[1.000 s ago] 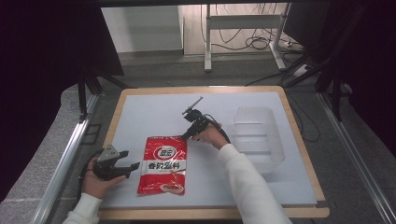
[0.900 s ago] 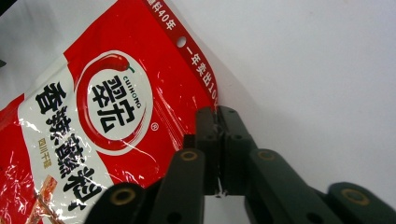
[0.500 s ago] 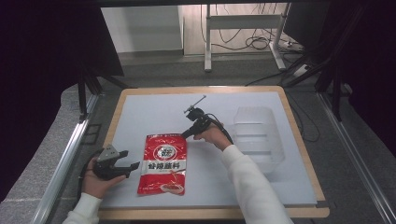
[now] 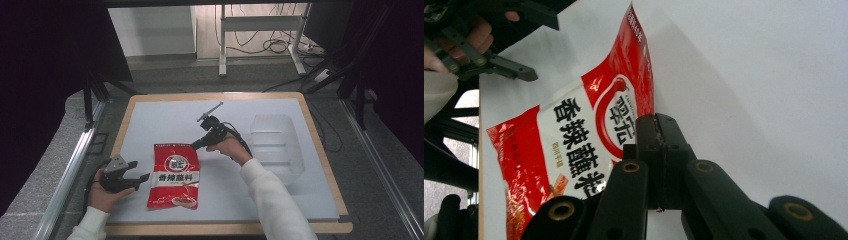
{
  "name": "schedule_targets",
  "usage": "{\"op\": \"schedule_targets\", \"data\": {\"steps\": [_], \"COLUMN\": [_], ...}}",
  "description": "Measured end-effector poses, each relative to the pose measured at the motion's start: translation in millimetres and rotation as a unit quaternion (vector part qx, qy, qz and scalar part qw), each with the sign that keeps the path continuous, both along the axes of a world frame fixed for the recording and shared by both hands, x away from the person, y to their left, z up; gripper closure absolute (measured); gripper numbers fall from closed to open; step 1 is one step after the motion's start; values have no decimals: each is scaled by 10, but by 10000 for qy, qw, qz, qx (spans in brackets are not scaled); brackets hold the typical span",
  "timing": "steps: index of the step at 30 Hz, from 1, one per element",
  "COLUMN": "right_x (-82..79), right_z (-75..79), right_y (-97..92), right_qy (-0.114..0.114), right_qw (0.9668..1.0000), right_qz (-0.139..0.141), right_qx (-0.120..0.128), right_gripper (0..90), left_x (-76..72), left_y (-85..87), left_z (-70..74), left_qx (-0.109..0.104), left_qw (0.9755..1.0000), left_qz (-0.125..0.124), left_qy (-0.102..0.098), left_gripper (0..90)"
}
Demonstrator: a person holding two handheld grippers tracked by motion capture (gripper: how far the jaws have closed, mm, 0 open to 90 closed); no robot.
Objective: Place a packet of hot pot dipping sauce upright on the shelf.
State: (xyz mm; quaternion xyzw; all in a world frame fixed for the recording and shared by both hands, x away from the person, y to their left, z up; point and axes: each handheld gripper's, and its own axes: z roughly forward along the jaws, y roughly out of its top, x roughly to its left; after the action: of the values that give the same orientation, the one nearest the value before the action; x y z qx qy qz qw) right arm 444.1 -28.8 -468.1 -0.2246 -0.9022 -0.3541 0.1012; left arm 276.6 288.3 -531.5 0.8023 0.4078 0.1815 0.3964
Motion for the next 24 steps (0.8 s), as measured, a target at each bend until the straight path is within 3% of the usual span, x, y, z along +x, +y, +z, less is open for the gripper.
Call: {"op": "schedule_targets", "data": {"steps": [14,24], "right_x": [-158,-204], "right_z": [96,99], "right_y": [8,-43], "right_qy": [-88,-57], "right_qw": [9995,9993], "right_qz": [272,331], "right_qx": [114,135], "right_gripper": [891,891], "left_x": [39,186], "left_y": [6,-60], "left_z": [-14,-26], "left_qx": [15,9], "left_qw": [10000,10000], "left_qz": [22,23], "left_qy": [21,80], "left_gripper": [292,293]}}
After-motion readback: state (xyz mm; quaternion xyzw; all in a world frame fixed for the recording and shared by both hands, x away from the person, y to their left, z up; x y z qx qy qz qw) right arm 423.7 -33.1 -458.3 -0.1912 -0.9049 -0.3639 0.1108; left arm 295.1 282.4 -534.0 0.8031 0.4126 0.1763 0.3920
